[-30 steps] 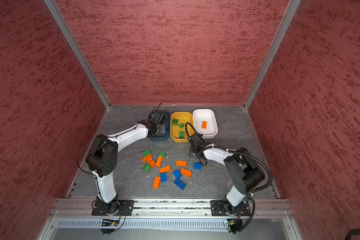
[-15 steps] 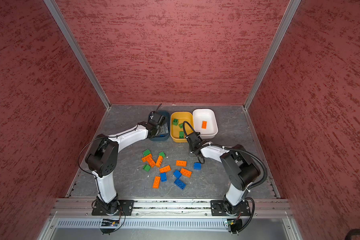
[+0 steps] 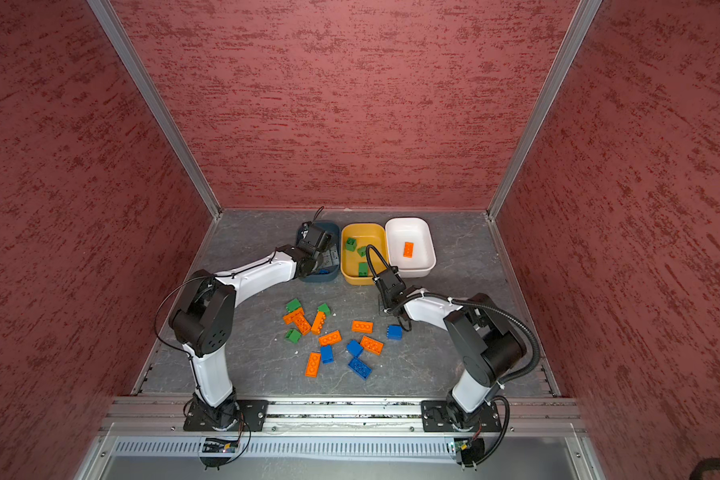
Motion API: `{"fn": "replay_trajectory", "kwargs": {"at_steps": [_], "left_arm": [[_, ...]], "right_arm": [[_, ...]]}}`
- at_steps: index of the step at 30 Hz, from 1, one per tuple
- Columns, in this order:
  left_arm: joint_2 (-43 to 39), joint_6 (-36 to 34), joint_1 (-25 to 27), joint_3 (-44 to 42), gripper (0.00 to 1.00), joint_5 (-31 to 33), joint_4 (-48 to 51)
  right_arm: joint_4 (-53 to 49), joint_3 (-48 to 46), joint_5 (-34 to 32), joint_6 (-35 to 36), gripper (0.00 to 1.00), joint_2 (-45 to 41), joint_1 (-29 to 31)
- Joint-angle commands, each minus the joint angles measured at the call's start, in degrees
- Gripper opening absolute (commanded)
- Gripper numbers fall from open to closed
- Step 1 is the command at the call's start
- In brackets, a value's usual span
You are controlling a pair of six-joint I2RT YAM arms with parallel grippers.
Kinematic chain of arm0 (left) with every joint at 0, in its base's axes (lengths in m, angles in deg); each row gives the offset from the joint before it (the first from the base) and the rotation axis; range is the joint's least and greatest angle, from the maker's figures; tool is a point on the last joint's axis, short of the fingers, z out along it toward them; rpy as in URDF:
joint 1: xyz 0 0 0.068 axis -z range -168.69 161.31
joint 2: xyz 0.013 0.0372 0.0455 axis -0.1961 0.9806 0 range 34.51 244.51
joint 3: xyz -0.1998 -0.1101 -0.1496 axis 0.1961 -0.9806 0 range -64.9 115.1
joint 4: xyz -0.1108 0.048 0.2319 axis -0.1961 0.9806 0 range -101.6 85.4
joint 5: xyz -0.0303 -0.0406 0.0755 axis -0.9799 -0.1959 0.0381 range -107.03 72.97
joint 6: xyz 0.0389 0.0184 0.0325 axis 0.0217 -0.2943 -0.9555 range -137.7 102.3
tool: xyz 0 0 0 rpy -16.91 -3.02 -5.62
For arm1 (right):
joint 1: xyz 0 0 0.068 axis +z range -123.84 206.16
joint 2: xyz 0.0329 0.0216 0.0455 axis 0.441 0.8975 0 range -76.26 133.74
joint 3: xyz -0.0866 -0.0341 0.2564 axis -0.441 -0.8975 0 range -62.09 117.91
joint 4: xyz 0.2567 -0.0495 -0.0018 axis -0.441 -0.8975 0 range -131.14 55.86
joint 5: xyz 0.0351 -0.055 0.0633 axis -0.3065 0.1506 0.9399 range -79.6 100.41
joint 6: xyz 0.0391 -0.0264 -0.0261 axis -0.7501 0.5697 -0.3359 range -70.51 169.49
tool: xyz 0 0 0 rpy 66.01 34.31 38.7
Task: Sort the legos into containers by color
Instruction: 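Grasp the orange brick on the table with the right gripper, then carry the orange brick with the right gripper and release it into the white tub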
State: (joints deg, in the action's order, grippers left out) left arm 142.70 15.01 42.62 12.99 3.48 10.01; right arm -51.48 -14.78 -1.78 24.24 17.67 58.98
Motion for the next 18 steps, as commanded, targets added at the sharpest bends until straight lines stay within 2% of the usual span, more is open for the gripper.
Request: {"fn": "replay_trajectory", "kwargs": {"at_steps": [1, 6, 11, 18], "left_arm": [[-2.7, 0.4, 0.6, -1.4, 0.99, 0.1, -2.5], [-4.1, -0.5, 1.1, -3.2, 0.99, -0.6, -5.8], [-5.9, -3.7, 1.8, -6.0, 0.99, -5.5, -12.3], [-8.8, -6.5, 2.4, -11.1, 0.99, -12.7, -22.6]], "right_arm": [[2.6, -0.8, -0.1, 2.7, 0.26, -4.2, 0.3], [7.1, -2.5, -0.9, 4.7, 0.25, -10.3, 0.0], [10.6, -2.3, -1.4, 7.2, 0.25, -15.0, -1.8], [17.4, -1.0, 1.7, 6.7, 0.25, -15.4, -11.2]]}}
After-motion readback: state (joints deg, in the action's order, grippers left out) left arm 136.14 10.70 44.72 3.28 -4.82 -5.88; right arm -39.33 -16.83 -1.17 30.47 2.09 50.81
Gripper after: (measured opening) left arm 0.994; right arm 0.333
